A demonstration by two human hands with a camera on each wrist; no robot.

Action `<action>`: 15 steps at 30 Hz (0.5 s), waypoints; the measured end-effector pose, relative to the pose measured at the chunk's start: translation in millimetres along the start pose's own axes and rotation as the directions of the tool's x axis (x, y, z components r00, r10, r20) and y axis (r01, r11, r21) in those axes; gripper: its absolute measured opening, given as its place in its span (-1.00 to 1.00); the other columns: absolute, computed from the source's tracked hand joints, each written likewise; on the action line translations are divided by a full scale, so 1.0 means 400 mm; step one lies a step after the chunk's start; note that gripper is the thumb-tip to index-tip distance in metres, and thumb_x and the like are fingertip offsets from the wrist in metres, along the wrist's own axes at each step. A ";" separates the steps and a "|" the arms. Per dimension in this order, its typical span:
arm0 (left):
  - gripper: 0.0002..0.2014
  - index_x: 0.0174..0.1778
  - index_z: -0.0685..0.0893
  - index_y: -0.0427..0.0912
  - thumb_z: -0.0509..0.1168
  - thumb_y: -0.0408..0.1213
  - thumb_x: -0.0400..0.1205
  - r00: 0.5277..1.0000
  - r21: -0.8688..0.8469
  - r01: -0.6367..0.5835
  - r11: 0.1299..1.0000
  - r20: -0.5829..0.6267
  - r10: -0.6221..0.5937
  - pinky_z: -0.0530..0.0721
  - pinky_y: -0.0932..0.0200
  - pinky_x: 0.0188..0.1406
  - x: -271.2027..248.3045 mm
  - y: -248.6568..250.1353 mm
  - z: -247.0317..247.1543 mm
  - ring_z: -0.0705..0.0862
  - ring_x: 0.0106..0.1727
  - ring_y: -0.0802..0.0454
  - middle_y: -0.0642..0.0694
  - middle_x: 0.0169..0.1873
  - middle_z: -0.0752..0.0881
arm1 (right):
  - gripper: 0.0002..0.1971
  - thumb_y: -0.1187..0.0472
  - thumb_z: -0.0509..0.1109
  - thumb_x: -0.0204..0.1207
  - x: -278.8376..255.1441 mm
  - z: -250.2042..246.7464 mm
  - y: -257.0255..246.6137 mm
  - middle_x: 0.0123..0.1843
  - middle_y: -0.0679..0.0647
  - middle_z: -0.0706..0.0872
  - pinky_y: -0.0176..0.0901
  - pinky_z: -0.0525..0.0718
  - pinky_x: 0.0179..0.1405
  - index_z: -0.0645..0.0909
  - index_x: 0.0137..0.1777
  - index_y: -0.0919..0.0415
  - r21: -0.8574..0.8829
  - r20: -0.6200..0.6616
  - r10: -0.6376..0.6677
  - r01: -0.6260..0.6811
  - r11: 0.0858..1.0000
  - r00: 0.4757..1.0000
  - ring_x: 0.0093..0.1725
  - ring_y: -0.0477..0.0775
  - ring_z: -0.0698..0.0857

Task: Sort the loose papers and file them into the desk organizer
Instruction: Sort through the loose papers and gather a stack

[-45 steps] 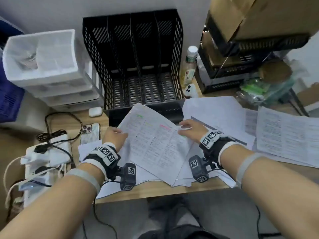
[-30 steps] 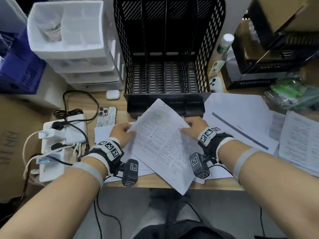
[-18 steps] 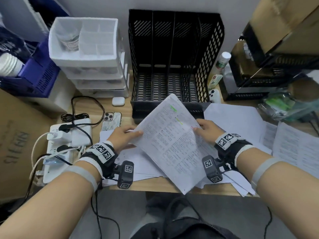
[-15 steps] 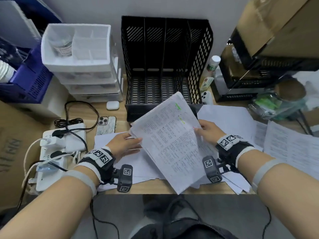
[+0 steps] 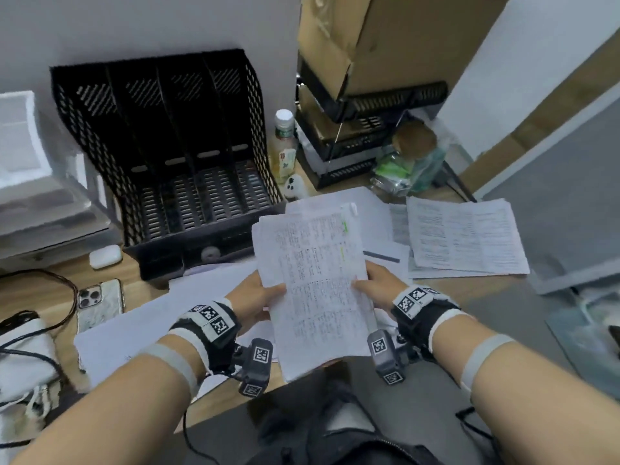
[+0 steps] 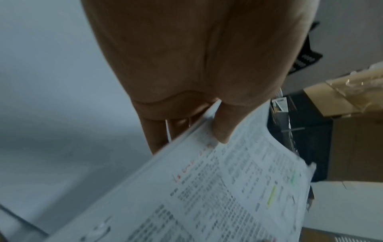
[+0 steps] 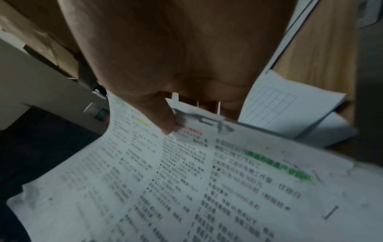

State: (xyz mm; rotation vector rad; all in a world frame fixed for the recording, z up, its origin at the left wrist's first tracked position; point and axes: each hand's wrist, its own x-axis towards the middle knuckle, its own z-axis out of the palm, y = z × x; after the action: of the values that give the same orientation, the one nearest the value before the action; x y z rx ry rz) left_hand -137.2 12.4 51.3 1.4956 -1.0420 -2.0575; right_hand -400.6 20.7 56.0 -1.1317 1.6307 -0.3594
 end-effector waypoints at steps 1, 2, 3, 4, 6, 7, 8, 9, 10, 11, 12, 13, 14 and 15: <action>-0.73 0.28 0.66 0.10 0.28 -0.34 0.75 1.000 0.006 0.007 1.000 0.013 -0.007 0.80 -0.03 0.04 0.007 0.005 0.010 0.84 0.13 -0.01 0.07 0.07 0.88 | -0.59 0.23 0.34 0.49 0.004 -0.012 0.021 0.35 0.09 0.73 0.25 0.58 0.43 0.61 0.35 0.04 -0.009 0.000 0.027 -0.027 1.000 1.000 0.32 0.16 0.69; -0.73 0.28 0.67 0.06 0.27 -0.35 0.75 1.000 0.018 0.022 1.000 0.021 -0.023 0.81 -0.03 0.02 0.016 0.011 0.021 0.85 0.12 -0.01 0.04 0.08 0.88 | -0.60 0.27 0.33 0.54 0.000 -0.026 0.036 0.38 0.10 0.71 0.22 0.56 0.45 0.60 0.39 0.10 -0.015 0.008 0.044 -0.044 0.999 0.999 0.35 0.16 0.68; -0.75 0.27 0.67 0.01 0.26 -0.37 0.75 0.999 0.032 0.041 0.999 0.025 -0.042 0.81 -0.05 0.02 0.032 0.019 0.039 0.85 0.12 -0.06 -0.02 0.09 0.88 | -0.60 0.28 0.33 0.57 0.003 -0.048 0.061 0.40 0.09 0.70 0.19 0.54 0.47 0.59 0.41 0.12 -0.014 0.013 0.053 -0.052 0.999 0.999 0.36 0.16 0.66; -0.77 0.25 0.68 -0.05 0.24 -0.39 0.76 0.998 0.043 0.059 0.997 0.016 -0.060 0.81 -0.09 0.01 0.042 0.023 0.047 0.85 0.11 -0.11 -0.09 0.08 0.89 | -0.62 0.26 0.34 0.58 0.002 -0.061 0.073 0.39 0.05 0.70 0.15 0.55 0.47 0.60 0.41 0.12 -0.020 0.020 0.060 -0.059 0.998 0.998 0.36 0.14 0.66; -0.78 0.21 0.70 -0.11 0.22 -0.43 0.76 0.997 0.067 0.071 0.995 -0.024 -0.070 0.82 -0.12 -0.05 0.061 0.035 0.064 0.86 0.07 -0.17 -0.16 0.05 0.89 | -0.66 0.19 0.38 0.58 0.011 -0.087 0.103 0.31 0.00 0.74 0.07 0.61 0.38 0.63 0.35 0.09 -0.014 0.034 0.086 -0.085 0.996 0.996 0.28 0.11 0.70; -0.78 0.21 0.70 -0.12 0.22 -0.44 0.75 0.996 0.080 0.075 0.994 -0.049 -0.071 0.82 -0.12 -0.06 0.078 0.043 0.081 0.87 0.06 -0.18 -0.16 0.03 0.89 | -0.71 0.19 0.39 0.57 0.020 -0.113 0.129 0.25 0.06 0.77 0.05 0.69 0.26 0.65 0.29 0.09 0.025 0.030 0.114 -0.115 0.993 0.993 0.23 0.15 0.74; -0.77 0.22 0.69 -0.11 0.21 -0.45 0.75 0.995 0.083 0.076 0.994 -0.073 -0.070 0.82 -0.12 -0.06 0.092 0.051 0.095 0.87 0.05 -0.17 -0.14 0.02 0.89 | -0.77 0.22 0.39 0.56 0.025 -0.139 0.149 0.20 0.14 0.80 0.02 0.75 0.10 0.67 0.20 0.10 0.055 0.007 0.147 -0.147 0.988 0.989 0.19 0.20 0.77; -0.76 0.21 0.69 -0.10 0.21 -0.45 0.75 0.994 0.079 0.074 0.994 -0.090 -0.067 0.82 -0.11 -0.07 0.106 0.061 0.112 0.86 0.05 -0.15 -0.12 0.00 0.90 | -0.82 0.26 0.38 0.55 0.035 -0.168 0.173 0.17 0.20 0.80 0.01 0.77 -0.01 0.68 0.12 0.10 0.080 -0.034 0.178 -0.175 0.981 0.983 0.16 0.24 0.78; -0.75 0.20 0.69 -0.09 0.20 -0.46 0.76 0.992 0.076 0.073 0.994 -0.106 -0.065 0.82 -0.10 -0.08 0.121 0.070 0.128 0.86 0.03 -0.13 -0.08 -0.03 0.90 | -0.82 0.30 0.37 0.55 0.045 -0.202 0.196 0.17 0.22 0.79 0.04 0.76 0.00 0.69 0.09 0.10 0.083 -0.093 0.204 -0.197 0.977 0.975 0.13 0.26 0.78; -0.75 0.17 0.70 -0.07 0.19 -0.47 0.76 0.990 0.078 0.072 0.994 -0.124 -0.062 0.81 -0.08 -0.10 0.136 0.078 0.143 0.86 -0.01 -0.10 -0.06 -0.06 0.90 | -0.78 0.33 0.34 0.55 0.057 -0.236 0.218 0.18 0.21 0.76 0.05 0.74 0.08 0.69 0.13 0.13 0.083 -0.147 0.226 -0.216 0.973 0.963 0.09 0.25 0.75; -0.74 0.13 0.70 -0.06 0.18 -0.48 0.76 0.988 0.084 0.073 0.994 -0.142 -0.060 0.81 -0.06 -0.13 0.151 0.087 0.159 0.86 -0.05 -0.07 -0.04 -0.09 0.90 | -0.73 0.36 0.32 0.56 0.065 -0.273 0.239 0.20 0.20 0.72 0.00 0.69 0.10 0.67 0.22 0.18 0.067 -0.199 0.251 -0.242 0.968 0.947 0.06 0.20 0.69; -0.73 0.10 0.70 -0.06 0.18 -0.49 0.76 0.985 0.089 0.073 0.993 -0.160 -0.058 0.80 -0.04 -0.17 0.165 0.095 0.174 0.86 -0.09 -0.04 -0.05 -0.09 0.88 | -0.69 0.37 0.30 0.56 0.075 -0.307 0.262 0.24 0.21 0.68 -0.09 0.62 0.06 0.64 0.28 0.22 0.046 -0.255 0.279 -0.276 0.960 0.926 0.05 0.15 0.62; -0.73 0.09 0.70 -0.08 0.16 -0.51 0.76 0.983 0.093 0.073 0.993 -0.177 -0.056 0.80 -0.01 -0.20 0.178 0.103 0.189 0.85 -0.10 -0.03 -0.08 -0.07 0.87 | -0.67 0.36 0.31 0.55 0.082 -0.341 0.283 0.27 0.22 0.66 -0.15 0.55 0.02 0.61 0.31 0.21 0.018 -0.310 0.299 -0.309 0.951 0.902 0.04 0.13 0.58; -0.73 0.11 0.69 -0.11 0.15 -0.52 0.76 0.981 0.093 0.071 0.993 -0.189 -0.052 0.80 0.01 -0.23 0.191 0.110 0.204 0.84 -0.09 -0.05 -0.10 -0.03 0.85 | -0.67 0.32 0.32 0.53 0.091 -0.375 0.306 0.29 0.22 0.66 -0.18 0.52 -0.01 0.60 0.29 0.16 0.002 -0.360 0.318 -0.340 0.941 0.877 0.02 0.14 0.58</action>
State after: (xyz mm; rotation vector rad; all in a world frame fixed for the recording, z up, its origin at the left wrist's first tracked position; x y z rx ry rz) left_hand -245.0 -40.8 48.3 1.7530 -1.0494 -1.8863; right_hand -590.6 8.0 5.4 -0.8399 2.1305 -0.3038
